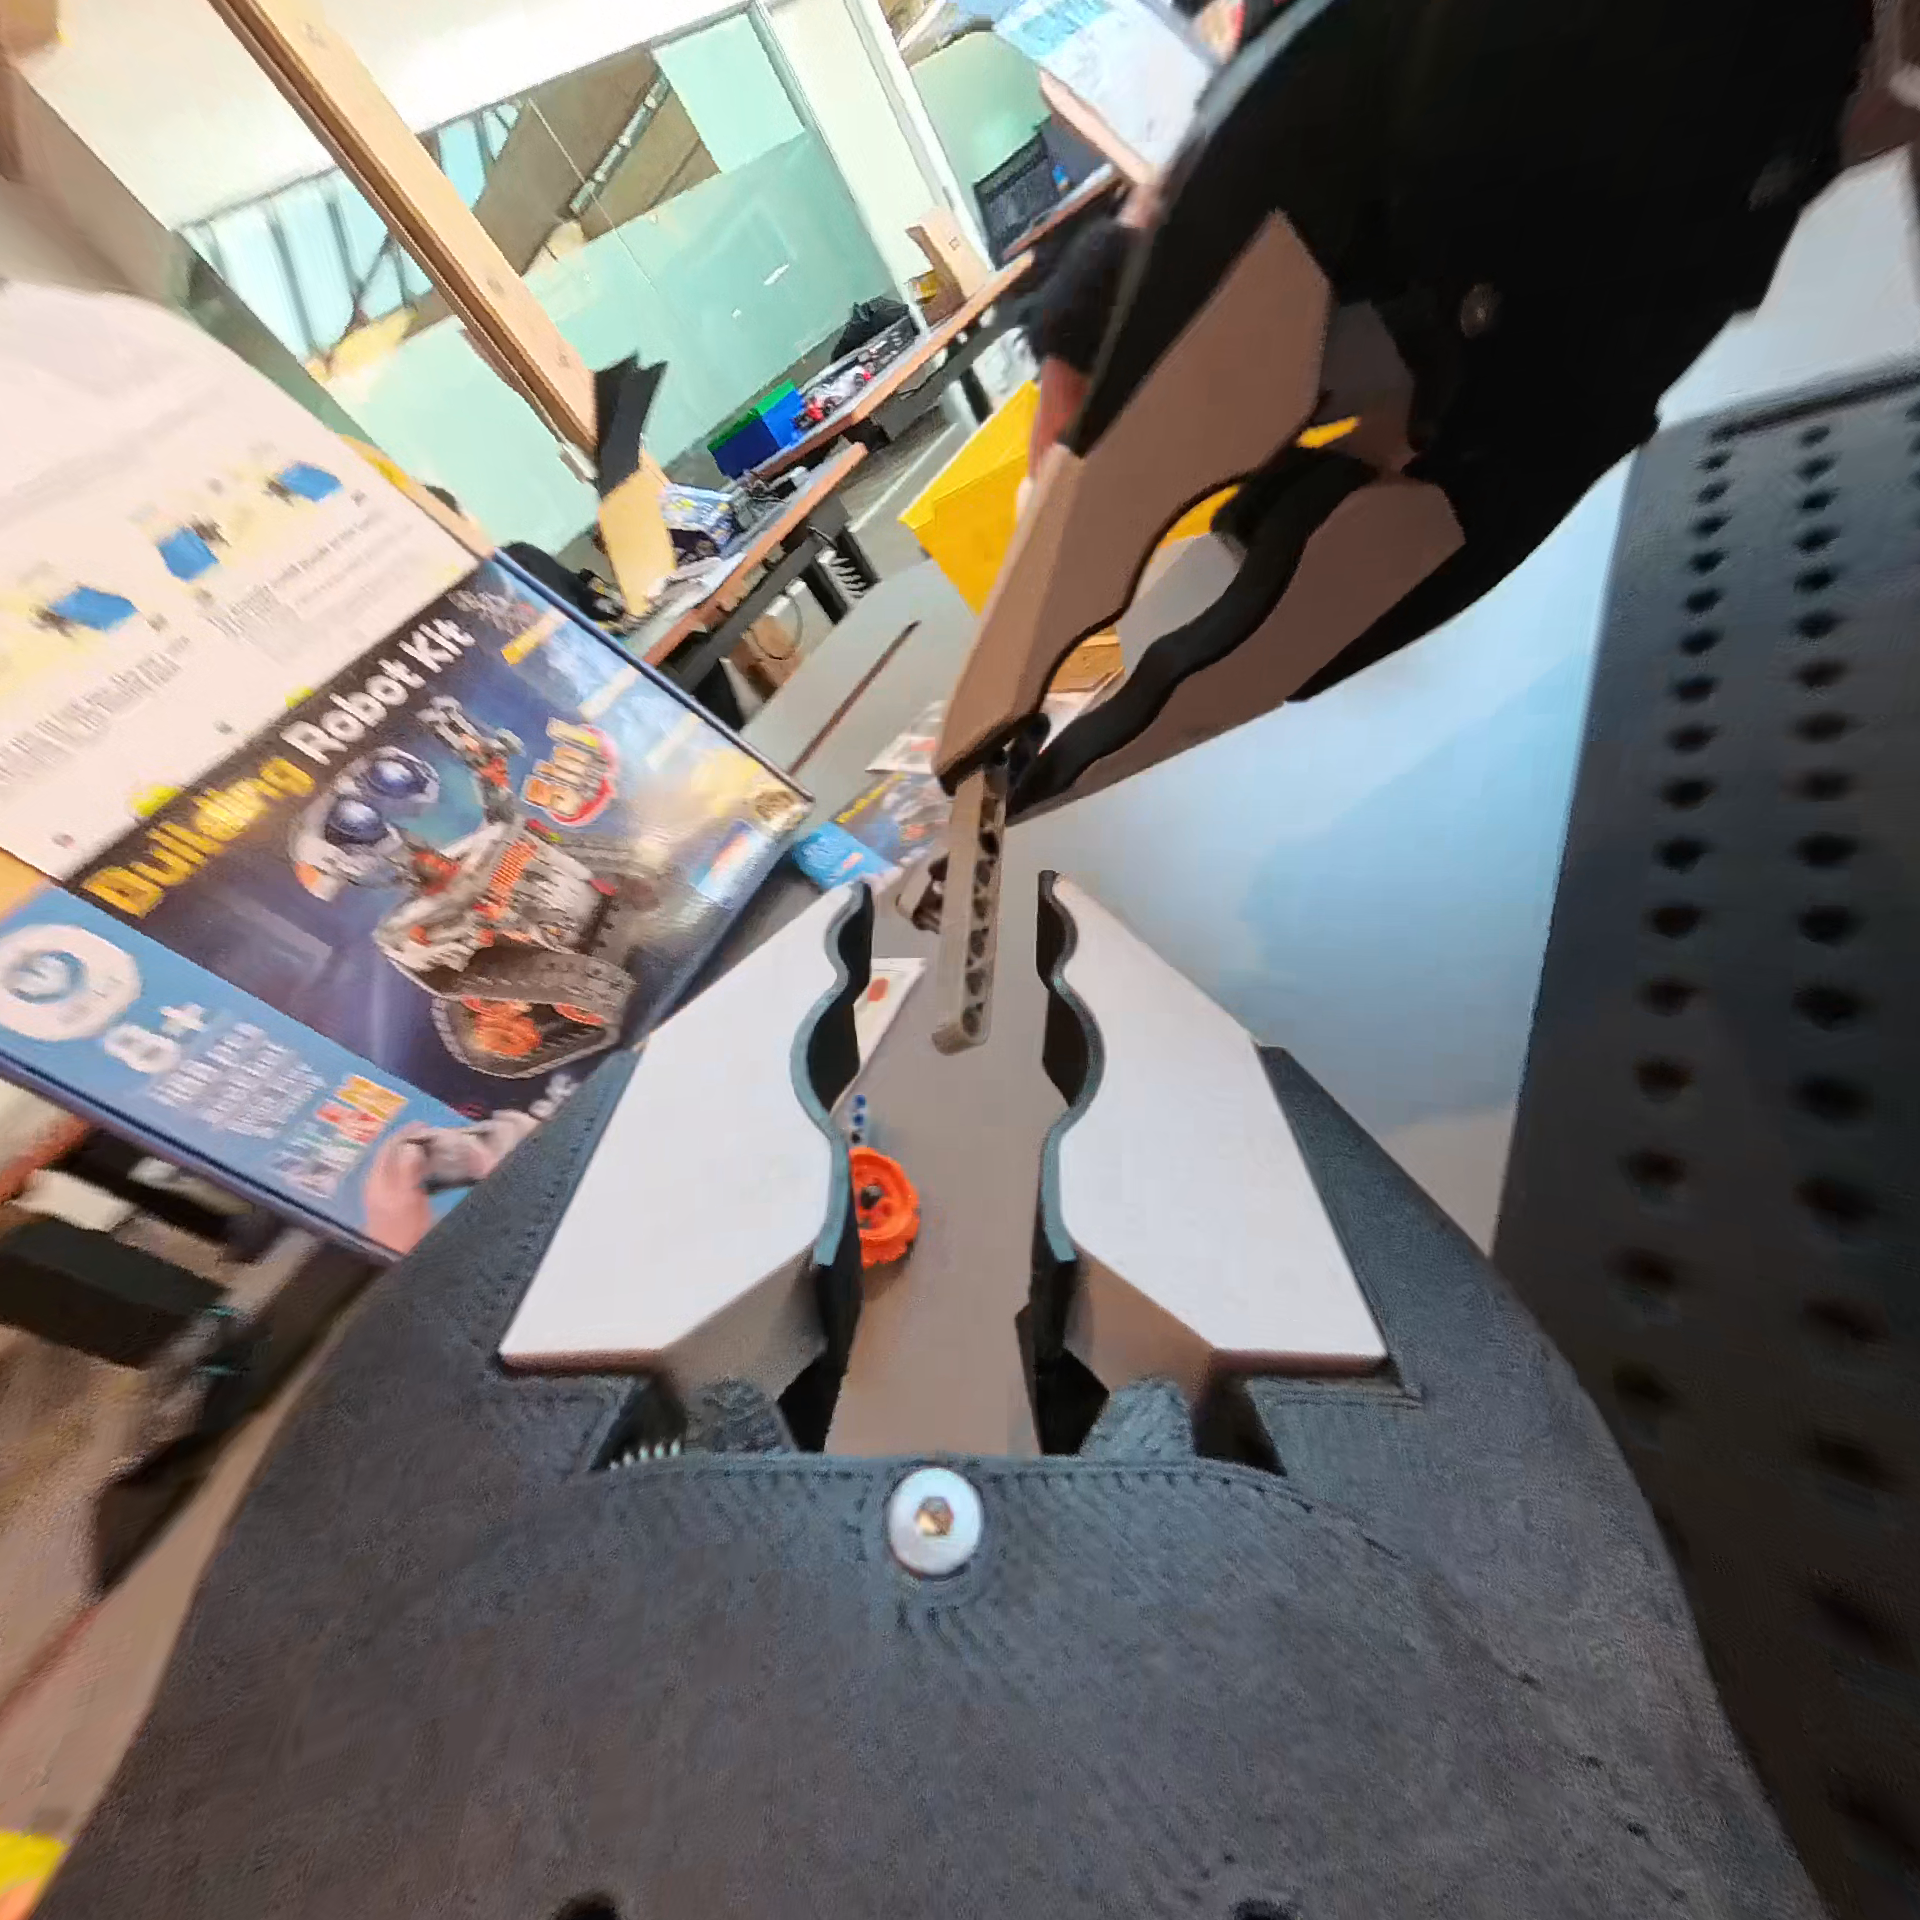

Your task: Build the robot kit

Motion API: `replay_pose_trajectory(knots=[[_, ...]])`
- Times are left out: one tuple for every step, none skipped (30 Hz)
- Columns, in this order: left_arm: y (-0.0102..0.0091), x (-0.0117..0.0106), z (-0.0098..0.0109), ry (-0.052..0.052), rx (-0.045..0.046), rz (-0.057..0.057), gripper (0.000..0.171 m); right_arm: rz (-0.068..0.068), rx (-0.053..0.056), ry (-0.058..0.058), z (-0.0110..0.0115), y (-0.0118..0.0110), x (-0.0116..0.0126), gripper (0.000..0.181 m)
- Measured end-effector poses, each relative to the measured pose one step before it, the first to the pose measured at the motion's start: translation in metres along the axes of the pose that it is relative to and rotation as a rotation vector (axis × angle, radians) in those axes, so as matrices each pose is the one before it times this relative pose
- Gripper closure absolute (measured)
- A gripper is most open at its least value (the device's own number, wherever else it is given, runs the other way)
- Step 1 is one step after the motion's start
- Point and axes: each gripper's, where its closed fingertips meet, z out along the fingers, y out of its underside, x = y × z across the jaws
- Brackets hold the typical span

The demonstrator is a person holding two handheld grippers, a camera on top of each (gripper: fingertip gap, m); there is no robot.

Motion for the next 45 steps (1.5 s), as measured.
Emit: replay_pose_trajectory(knots=[[0.00106, 0.00017, -0.00117, 0.0395, 0.00579, -0.072, 0.14, -0.0078, -0.0025, 0.0132, -0.00106, 0.00213, -0.0018, 0.168], [0.00125, 0.00022, -0.00078, 0.0462, 0.00386, -0.0879, 0.14, -0.0156, 0.0068, 0.0234, -0.00179, 0.00033, -0.001, 0.168], [0.00098, -0.00024, -0.00054, 0.0488, 0.00408, -0.0961, 0.138, -0.0179, 0.0119, 0.025, -0.00226, -0.00114, -0.00112, 0.168], [-0.00017, -0.00109, -0.00102, 0.0467, 0.00744, -0.0957, 0.136, -0.0173, 0.0106, 0.0284, -0.00229, -0.00165, -0.00031, 0.168], [-0.00188, -0.00211, -0.0016, 0.0416, 0.01451, -0.0948, 0.137, -0.0175, 0.0141, 0.0238, -0.00223, -0.00238, -0.00065, 0.168], [-0.00324, -0.00125, -0.00194, 0.0469, 0.02075, -0.0902, 0.137, -0.0115, 0.0123, 0.0208, -0.00208, -0.00236, -0.0006, 0.168], [-0.0035, -0.00175, -0.00196, 0.0426, 0.02218, -0.0899, 0.137, -0.0058, 0.0109, 0.0181, -0.00176, -0.00202, -0.00034, 0.168], [-0.00272, -0.00262, -0.00151, 0.0357, 0.01888, -0.0896, 0.139, -0.0045, 0.0085, 0.0128, -0.00148, -0.00149, -0.00059, 0.168], [-0.00079, -0.00259, -0.00055, 0.0358, 0.00864, -0.0884, 0.138, -0.0071, 0.0039, 0.0172, -0.00123, -0.00075, 0.00041, 0.168], [0.00115, -0.0016, 0.00054, 0.0402, -0.00536, -0.0841, 0.138, -0.0116, 0.0079, 0.019, -0.00136, -0.00117, 0.00093, 0.168], [0.00217, -0.00034, 0.00155, 0.0419, -0.01268, -0.0736, 0.137, -0.0136, 0.0106, 0.0197, -0.00153, -0.00146, 0.00136, 0.168], [0.0025, -0.00052, 0.00213, 0.0326, -0.01584, -0.0638, 0.136, -0.009, 0.0082, 0.0131, -0.00111, -0.00124, 0.00073, 0.168], [0.00142, -0.00068, 0.00253, 0.0247, -0.00982, -0.0485, 0.137, -0.0036, 0.0043, 0.0106, -0.00065, -0.00071, 0.00078, 0.167], [0.00075, -0.00015, 0.00271, 0.0203, -0.00357, -0.0382, 0.137, -0.0028, 0.0029, 0.0131, -0.00063, -0.00048, 0.00129, 0.167], [0.0009, 0.00061, 0.00264, 0.022, -0.00541, -0.0329, 0.14, -0.0025, 0.0014, 0.0069, -0.00032, -0.00021, 0.00051, 0.167], [0.00122, 0.00037, 0.00264, 0.0191, -0.00755, -0.0286, 0.142, -0.0008, -0.0002, 0.006, -0.00015, -0.00003, 0.0006, 0.167], [0.00184, -0.00054, 0.00286, 0.0127, -0.01176, -0.0265, 0.143, -0.001, 0.0027, 0.0071, -0.00009, -0.00044, 0.00086, 0.167], [0.00267, -0.00086, 0.00318, 0.0116, -0.01505, -0.031, 0.143, -0.003, -0.0001, 0.007, 0.00015, -0.00016, 0.00092, 0.168], [0.00229, 0.00071, 0.00334, 0.0245, -0.0101, -0.0349, 0.144, -0.0062, 0.0002, 0.0049, 0.00027, -0.00047, 0.0006, 0.167], [0.00123, 0.00143, 0.003, 0.0317, -0.00147, -0.0392, 0.146, -0.0045, 0.0055, 0.0019, 0.0002, -0.00109, 0.00013, 0.168], [0.0007, 0.00143, 0.00248, 0.0342, 0.00407, -0.0378, 0.149, -0.0014, 0.0045, 0.0024, 0.00009, -0.00113, 0.00022, 0.168], [0.00139, 0.00107, 0.00175, 0.0312, 0.00153, -0.0288, 0.16, -0.0037, 0.003, 0.0052, 0.00005, -0.00091, 0.00047, 0.168], [0.00174, -0.00113, 0.00077, 0.0096, -0.00167, -0.0177, 0.164, -0.0024, -0.0016, -0.0074, 0.00013, 0.00036, -0.00181, 0.167], [0.00099, -0.0008, -0.00077, 0.0007, -0.00083, -0.0037, 0.164, 0.004, -0.0039, -0.0045, 0.00058, 0.00101, -0.00162, 0.167], [0.00163, -0.00089, -0.00066, -0.0088, -0.00749, 0.0103, 0.165, 0.0118, -0.0015, -0.011, 0.0004, 0.00007, -0.00223, 0.167], [0.00076, -0.00117, -0.00059, -0.0155, -0.00339, 0.0181, 0.165, 0.0151, 0.0038, -0.0137, 0.00028, -0.00141, -0.00251, 0.166], [-0.0004, -0.0009, -0.00072, -0.0142, 0.00245, 0.0139, 0.165, 0.0189, -0.0011, -0.0102, 0.00097, -0.00111, -0.0019, 0.165], [-0.00085, -0.00096, -0.00083, -0.0129, 0.00603, 0.0091, 0.165, 0.0174, -0.0139, -0.0068, 0.00144, 0.00047, -0.00134, 0.165], [-0.00109, -0.00116, -0.00084, -0.0119, 0.00774, 0.0068, 0.165, 0.013, -0.0117, -0.0015, 0.0012, 0.0004, -0.00066, 0.165], [-0.00107, -0.00015, -0.00076, -0.0044, 0.00898, 0.0057, 0.165, 0.0093, -0.0011, 0.0092, 0.00036, -0.00084, 0.00087, 0.166], [-0.0014, 0.00041, -0.00106, -0.001, 0.01051, 0.0015, 0.165, 0.0034, 0.0013, 0.0148, -0.00012, -0.00097, 0.00141, 0.168], [-0.00222, -0.00166, -0.00182, -0.0146, 0.01576, 0.0022, 0.165, -0.0072, 0.0017, 0.0135, -0.00065, -0.00095, 0.00054, 0.174], [-0.00287, -0.00504, -0.00289, -0.0356, 0.0189, 0.0089, 0.166, -0.0066, 0.0123, 0.0213, -0.00088, -0.0025, 0.0014, 0.174], [-0.00271, -0.00332, -0.00328, -0.0215, 0.01507, 0.0087, 0.166, 0.0013, 0.0021, 0.0109, 0.00005, -0.00105, -0.00009, 0.174], [-0.0028, 0.00125, -0.00293, 0.0091, 0.01487, -0.0016, 0.166, 0.0155, -0.009, -0.0078, 0.0009, 0.00074, -0.00245, 0.175], [-0.0025, 0.00311, -0.00247, 0.0203, 0.01324, -0.0036, 0.166, 0.021, -0.0086, -0.0051, 0.00089, 0.00117, -0.0017, 0.174], [-0.00207, 0.00148, -0.00219, 0.0076, 0.0117, 0.0073, 0.166, 0.0193, 0.0007, 0.0021, -0.00004, 0.00018, -0.00008, 0.174], [-0.001, 0.00036, -0.00191, -0.0055, 0.00655, 0.0205, 0.166, 0.0326, 0.0055, -0.0047, -0.00033, -0.00039, 0.00045, 0.175], [0.00003, -0.0014, -0.00178, -0.0228, -0.00149, 0.0313, 0.166, 0.0736, 0.006, -0.0286, -0.0002, -0.00026, -0.00065, 0.175], [0.00111, -0.0032, -0.00182, -0.0388, -0.01092, 0.045, 0.166, 0.1195, 0.0017, -0.0318, -0.00051, 0.00055, 0.00188, 0.175], [0.00173, -0.00375, -0.00186, -0.0464, -0.0168, 0.055, 0.166, 0.1442, 0.0112, -0.0249, -0.00108, -0.00026, 0.00551, 0.174], [0.00118, -0.00119, -0.00141, -0.0322, -0.01259, 0.0565, 0.166, 0.1562, 0.0198, -0.0492, -0.00109, -0.00169, 0.0043, 0.174], [-0.00015, 0.00222, -0.00093, -0.0096, -0.00361, 0.0465, 0.166, 0.1652, 0.0076, -0.0754, -0.0003, -0.00062, 0.00211, 0.175], [-0.00092, 0.00309, -0.00034, 0.0011, 0.00236, 0.0315, 0.166, 0.1728, -0.0068, -0.0687, -0.00028, 0.00077, 0.00376, 0.174], [-0.00027, 0.00184, 0.00039, 0.0003, 0.00126, 0.018, 0.166, 0.1568, 0.0253, -0.0956, -0.00156, -0.0044, -0.00055, 0.175]])
